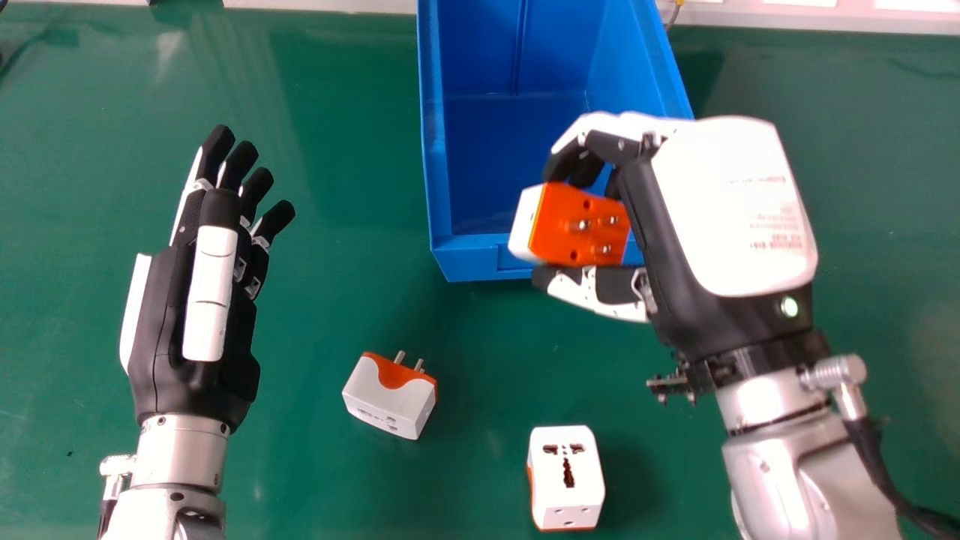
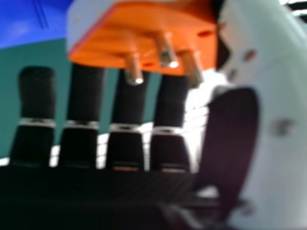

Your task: Pick all objects and put in blue box

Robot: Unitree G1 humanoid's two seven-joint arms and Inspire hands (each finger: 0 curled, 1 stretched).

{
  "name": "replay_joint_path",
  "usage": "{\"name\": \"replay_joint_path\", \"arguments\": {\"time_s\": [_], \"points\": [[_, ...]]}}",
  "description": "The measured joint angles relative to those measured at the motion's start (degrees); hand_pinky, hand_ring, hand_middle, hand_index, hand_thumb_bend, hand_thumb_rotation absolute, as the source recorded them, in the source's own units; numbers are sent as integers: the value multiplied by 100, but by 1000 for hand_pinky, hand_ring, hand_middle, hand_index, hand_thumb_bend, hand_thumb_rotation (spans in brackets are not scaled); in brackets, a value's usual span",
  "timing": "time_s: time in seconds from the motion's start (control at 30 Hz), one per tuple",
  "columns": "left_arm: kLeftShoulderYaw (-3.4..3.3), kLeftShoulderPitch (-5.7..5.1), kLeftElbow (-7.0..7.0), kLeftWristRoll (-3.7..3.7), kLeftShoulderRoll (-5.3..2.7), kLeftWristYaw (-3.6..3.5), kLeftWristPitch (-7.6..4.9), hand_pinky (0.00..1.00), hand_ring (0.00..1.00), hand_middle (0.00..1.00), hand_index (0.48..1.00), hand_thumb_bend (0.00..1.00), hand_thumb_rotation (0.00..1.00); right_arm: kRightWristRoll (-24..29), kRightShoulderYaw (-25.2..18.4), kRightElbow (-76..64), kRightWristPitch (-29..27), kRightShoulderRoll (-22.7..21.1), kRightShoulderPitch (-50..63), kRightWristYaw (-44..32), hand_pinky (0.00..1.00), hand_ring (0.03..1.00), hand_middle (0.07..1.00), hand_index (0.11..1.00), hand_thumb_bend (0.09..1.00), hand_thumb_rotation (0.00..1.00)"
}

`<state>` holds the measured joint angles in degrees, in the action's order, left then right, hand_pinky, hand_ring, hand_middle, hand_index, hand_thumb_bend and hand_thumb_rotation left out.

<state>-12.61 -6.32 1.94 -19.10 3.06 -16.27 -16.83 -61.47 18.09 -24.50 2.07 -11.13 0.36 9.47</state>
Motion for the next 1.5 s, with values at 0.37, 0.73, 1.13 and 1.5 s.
{"name": "replay_joint_path", "arguments": {"time_s": [0.37,0.73,1.13,1.5], "points": [[5,42,131,1,-2,-6,-110,936,971,980,965,796,780,45,-154,1091,-12,-154,-1395,-95,346,423,509,491,506,0],[-9,74,273,24,-5,-26,-255,935,970,980,966,795,779,93,136,4064,-525,-561,-3130,542,334,425,517,493,503,0],[8,85,312,57,-5,-6,-270,925,964,975,959,795,778,-156,1211,6889,-937,-485,-4151,2255,315,422,516,512,498,0],[3,87,337,-4,-7,-80,-271,928,966,976,959,796,779,-157,1565,7413,-903,-550,-4447,2577,282,401,496,523,499,0]]}}
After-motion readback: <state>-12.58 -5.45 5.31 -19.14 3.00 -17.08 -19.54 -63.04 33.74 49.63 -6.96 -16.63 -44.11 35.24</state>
